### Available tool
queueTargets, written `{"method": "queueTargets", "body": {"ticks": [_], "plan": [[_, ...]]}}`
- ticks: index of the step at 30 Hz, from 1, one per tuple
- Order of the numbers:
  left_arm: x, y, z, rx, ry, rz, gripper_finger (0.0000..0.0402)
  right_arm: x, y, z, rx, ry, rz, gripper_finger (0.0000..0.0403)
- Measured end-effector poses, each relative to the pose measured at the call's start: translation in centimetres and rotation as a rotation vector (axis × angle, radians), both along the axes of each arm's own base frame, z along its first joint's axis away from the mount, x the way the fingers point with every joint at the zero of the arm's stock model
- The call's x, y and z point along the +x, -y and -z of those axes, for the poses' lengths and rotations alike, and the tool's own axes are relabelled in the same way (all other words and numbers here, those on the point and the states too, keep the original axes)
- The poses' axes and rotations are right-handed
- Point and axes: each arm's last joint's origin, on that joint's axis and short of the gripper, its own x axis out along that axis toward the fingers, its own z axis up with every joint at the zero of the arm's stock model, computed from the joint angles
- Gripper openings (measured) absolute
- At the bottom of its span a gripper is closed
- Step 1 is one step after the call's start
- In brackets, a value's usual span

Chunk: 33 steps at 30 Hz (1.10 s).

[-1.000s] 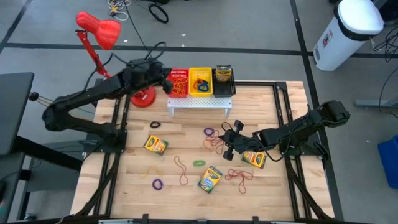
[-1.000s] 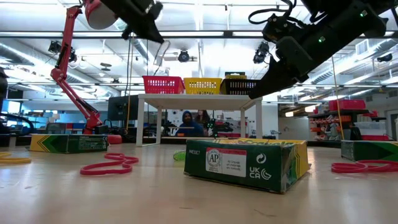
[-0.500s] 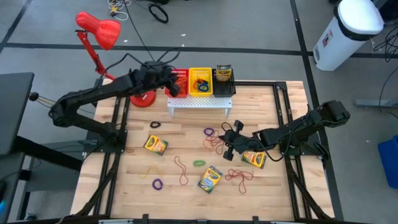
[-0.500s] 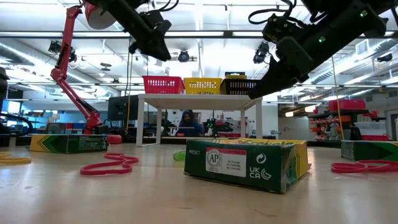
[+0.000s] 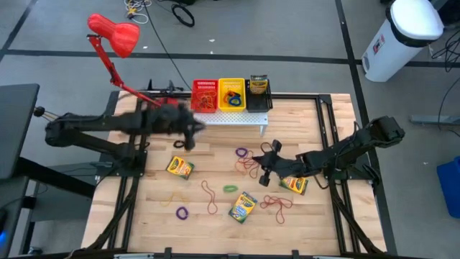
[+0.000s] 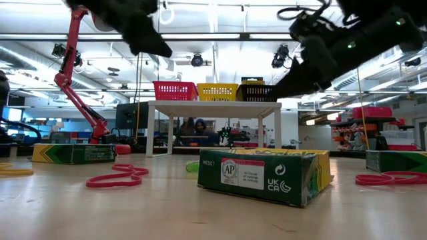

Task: Pick & Place Office Desk Supplies
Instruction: Put the purple spring keychain into the yellow bin on the shelf

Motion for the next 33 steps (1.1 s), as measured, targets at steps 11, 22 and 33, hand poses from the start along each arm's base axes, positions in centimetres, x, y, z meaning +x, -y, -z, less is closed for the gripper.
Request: {"method": "queueTargets", "body": {"ticks": [11,22,33], "plan": [[-2.1,8.3,6.7,-0.155,0.228,0.221,0.0006,-1.7,-1.8,0.5,0.108,0.237,-0.147,0.0001],[-2.1,8.4,9.7,-0.277,0.094,-0.032,0.0015,-1.6,-2.1,0.1,0.133,0.269,-0.183,0.0017],[-2.3,7.9,9.3,-0.363,-0.098,0.006,0.0054,-1.7,-2.1,0.4,0.132,0.244,-0.196,0.0020]]}}
